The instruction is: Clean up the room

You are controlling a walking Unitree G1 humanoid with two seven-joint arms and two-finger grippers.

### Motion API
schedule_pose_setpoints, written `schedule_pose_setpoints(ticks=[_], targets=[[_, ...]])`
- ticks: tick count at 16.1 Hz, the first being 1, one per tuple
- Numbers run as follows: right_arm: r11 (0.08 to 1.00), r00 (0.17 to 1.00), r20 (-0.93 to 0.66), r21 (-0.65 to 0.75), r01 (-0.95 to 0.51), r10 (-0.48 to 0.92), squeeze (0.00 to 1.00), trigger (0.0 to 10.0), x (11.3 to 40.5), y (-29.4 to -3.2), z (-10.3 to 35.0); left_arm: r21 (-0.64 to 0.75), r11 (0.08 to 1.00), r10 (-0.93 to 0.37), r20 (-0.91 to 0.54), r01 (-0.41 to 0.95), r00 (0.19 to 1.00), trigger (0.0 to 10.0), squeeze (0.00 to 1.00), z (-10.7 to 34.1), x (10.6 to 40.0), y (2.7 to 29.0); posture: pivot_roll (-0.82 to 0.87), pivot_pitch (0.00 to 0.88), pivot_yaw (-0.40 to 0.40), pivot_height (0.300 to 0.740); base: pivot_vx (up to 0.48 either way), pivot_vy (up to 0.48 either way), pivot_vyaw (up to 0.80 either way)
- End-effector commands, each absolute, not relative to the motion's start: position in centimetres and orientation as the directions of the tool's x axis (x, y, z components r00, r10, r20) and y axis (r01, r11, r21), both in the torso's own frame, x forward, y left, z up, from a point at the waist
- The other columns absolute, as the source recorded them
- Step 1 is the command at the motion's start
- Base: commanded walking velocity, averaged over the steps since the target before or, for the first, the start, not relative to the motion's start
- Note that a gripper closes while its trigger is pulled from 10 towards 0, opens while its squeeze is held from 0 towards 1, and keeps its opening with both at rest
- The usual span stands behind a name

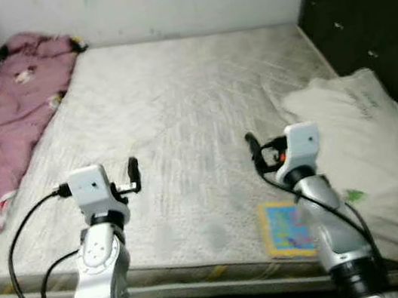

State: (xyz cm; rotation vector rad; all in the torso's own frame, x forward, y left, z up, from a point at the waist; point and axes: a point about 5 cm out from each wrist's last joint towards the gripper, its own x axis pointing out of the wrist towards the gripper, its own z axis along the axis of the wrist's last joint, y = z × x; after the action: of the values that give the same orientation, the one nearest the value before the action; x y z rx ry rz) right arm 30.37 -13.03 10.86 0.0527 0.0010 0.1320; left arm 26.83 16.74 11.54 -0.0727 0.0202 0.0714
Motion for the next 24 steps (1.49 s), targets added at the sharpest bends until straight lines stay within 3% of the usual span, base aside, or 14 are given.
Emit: schedule_pose_setpoints(ticks=[1,8,13,19,24], targets=[[0.990,0.991,0.029,0.035,-0.135,0.134,0.00,10.0,30.6,-13.1,11.5,-0.084,0.992,0.090,-0.001,-0.090,0.996,10.0,0.00,12.3,27.1,16.9,0.01,0.000,0.034,0.740,0.000,0.480,0.00],[0.989,0.988,0.041,-0.028,-0.147,0.148,0.00,10.0,31.1,-12.8,12.0,-0.092,0.992,0.088,-0.005,-0.088,0.996,10.0,0.00,12.2,27.1,16.6,0.01,0.000,0.033,0.740,0.000,0.480,0.00],[0.995,0.995,-0.020,-0.019,-0.098,0.098,0.00,10.0,31.3,-13.3,11.6,-0.098,0.991,0.089,-0.010,-0.090,0.996,10.0,0.00,12.1,27.1,16.5,0.00,0.000,0.029,0.740,0.000,0.480,0.00],[0.989,0.988,-0.036,0.009,-0.149,0.149,0.00,10.0,31.2,-12.9,11.1,-0.099,0.991,0.092,-0.003,-0.092,0.996,10.0,0.00,12.2,27.2,16.6,0.00,0.000,0.028,0.740,0.000,0.480,0.00],[0.986,0.985,-0.043,0.013,-0.165,0.165,0.00,10.0,31.2,-12.9,11.0,-0.097,0.992,0.085,0.008,-0.084,0.996,10.0,0.00,12.3,27.2,16.4,0.00,0.000,0.027,0.740,0.000,0.000,0.00]])
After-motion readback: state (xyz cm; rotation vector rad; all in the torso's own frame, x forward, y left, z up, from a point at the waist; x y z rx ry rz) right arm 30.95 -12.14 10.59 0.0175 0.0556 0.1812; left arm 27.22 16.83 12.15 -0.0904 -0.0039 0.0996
